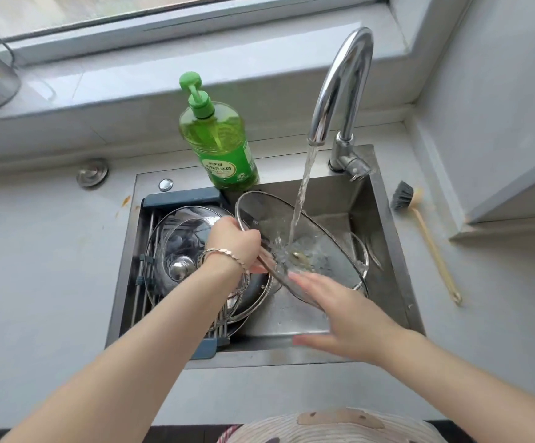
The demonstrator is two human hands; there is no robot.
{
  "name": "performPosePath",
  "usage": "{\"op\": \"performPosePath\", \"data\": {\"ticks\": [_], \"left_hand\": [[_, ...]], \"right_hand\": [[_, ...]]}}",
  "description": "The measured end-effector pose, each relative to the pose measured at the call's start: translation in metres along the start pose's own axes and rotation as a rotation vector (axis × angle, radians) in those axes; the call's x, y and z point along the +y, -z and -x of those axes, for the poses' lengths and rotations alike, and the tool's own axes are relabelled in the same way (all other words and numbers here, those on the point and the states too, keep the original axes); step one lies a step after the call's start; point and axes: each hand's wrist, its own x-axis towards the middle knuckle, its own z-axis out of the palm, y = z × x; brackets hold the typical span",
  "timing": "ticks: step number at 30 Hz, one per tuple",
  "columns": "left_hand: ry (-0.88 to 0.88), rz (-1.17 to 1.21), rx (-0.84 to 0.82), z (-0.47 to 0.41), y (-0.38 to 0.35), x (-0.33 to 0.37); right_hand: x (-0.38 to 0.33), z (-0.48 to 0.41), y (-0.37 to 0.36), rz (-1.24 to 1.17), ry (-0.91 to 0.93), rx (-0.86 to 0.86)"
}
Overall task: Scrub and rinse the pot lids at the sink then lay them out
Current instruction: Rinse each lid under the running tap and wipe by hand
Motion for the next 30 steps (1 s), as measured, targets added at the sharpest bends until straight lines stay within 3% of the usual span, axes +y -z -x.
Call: {"op": "performPosePath", "data": {"ticks": [3, 6, 9, 12, 15, 19, 21, 24, 30], "left_hand": [[-0.016, 0.019, -0.045, 0.003, -0.005, 0.019], [-0.034, 0.111, -0.153, 0.002, -0.012, 0.034], [0.013, 0.139, -0.197, -0.016, -0.019, 0.022], [0.166, 0.1, -0.178, -0.033, -0.022, -0.018], [0.358, 0.101, -0.18, -0.04, -0.022, -0.055], [0.484, 0.378, -0.294, -0.038, -0.019, -0.068], [0.391, 0.473, -0.348, -0.035, -0.014, -0.061], [0.241, 0.614, -0.282, -0.032, -0.005, -0.041], [0.01, 0.589, -0.218, -0.027, 0.013, -0.023]], "right_hand": [[0.014, -0.015, -0.005, 0.047, 0.12, 0.552], [0.017, -0.024, 0.019, -0.297, -0.1, 0.709], [0.028, -0.025, 0.041, -0.877, -0.368, 0.68], [0.053, -0.014, 0.05, -1.161, -0.544, 0.697], [0.07, 0.0, 0.051, -1.442, -0.624, 0.673], [0.086, 0.01, 0.042, -1.732, -0.636, 0.604], [0.094, 0.011, 0.032, -1.829, -0.621, 0.593], [0.09, 0.011, 0.015, -1.941, -0.67, 0.483], [0.079, -0.017, -0.019, -1.859, -0.922, 0.337]]}}
